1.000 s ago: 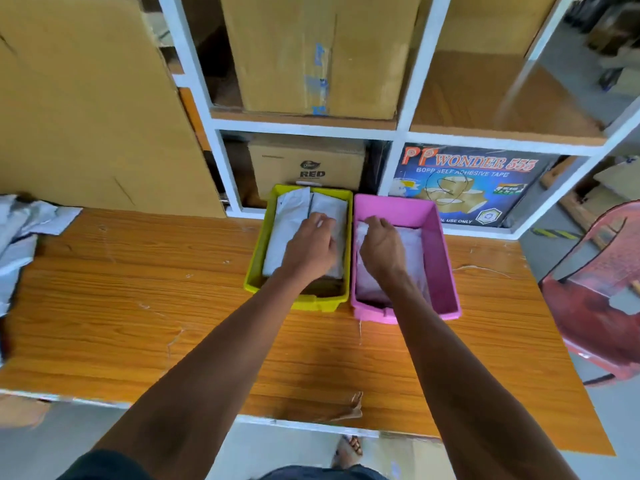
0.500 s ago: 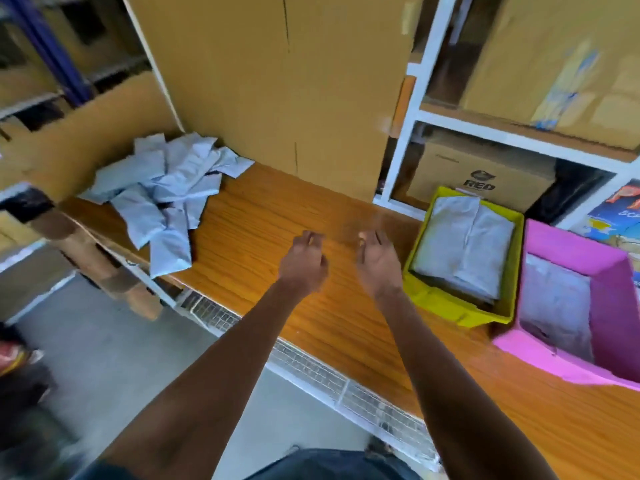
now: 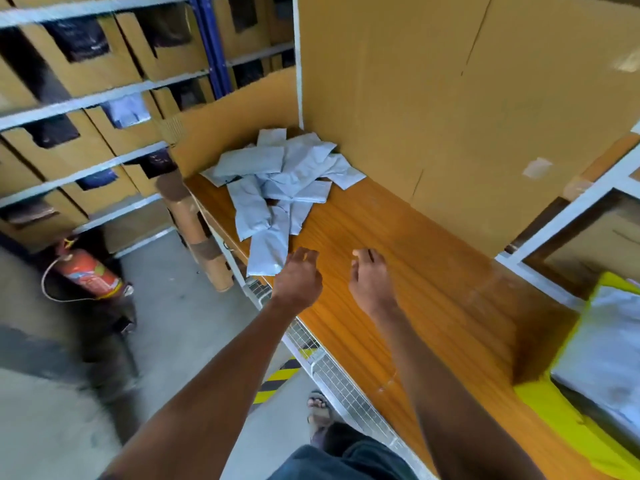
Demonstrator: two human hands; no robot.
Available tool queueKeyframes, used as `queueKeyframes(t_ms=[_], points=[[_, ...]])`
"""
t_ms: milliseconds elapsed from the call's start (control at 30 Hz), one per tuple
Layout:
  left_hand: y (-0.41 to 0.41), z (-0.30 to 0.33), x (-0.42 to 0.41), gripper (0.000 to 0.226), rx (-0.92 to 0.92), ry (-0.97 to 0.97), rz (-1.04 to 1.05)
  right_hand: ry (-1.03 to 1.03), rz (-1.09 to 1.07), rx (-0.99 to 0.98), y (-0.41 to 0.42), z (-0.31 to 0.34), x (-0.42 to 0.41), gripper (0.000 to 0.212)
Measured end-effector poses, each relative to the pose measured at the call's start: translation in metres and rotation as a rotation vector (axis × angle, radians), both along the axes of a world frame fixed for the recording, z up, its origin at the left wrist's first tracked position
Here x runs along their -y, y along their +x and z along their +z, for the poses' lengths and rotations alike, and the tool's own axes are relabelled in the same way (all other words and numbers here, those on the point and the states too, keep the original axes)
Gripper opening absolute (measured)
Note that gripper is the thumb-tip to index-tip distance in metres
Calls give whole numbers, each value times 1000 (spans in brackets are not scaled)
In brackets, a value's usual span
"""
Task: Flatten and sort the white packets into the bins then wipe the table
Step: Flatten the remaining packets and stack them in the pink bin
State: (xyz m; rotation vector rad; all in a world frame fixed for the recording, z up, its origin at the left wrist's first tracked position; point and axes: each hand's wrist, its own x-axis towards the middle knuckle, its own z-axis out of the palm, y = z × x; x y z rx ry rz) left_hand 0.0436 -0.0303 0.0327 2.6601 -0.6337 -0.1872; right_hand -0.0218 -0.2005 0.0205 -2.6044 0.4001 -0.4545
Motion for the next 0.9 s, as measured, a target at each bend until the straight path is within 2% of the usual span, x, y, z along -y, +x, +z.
queueKeyframes(t_ms=[167, 433, 533, 633, 733, 900], points=[[64, 2, -30, 42, -13, 17, 165, 22, 80, -5, 75, -5, -34, 25], [151, 4, -75, 47, -10, 51, 204, 56, 155, -37, 154, -13, -86, 32], [182, -3, -81, 51, -48, 124, 198, 28, 147, -24, 176, -24, -96, 34], [218, -15, -84, 58, -80, 221, 158, 22, 83, -47, 196, -37, -106, 40], [254, -33, -88, 63, -63, 228, 104, -28, 9, -108, 211, -50, -118, 48], [305, -49, -97, 72, -64, 254, -105, -40, -154, -204, 221, -76, -148, 68]])
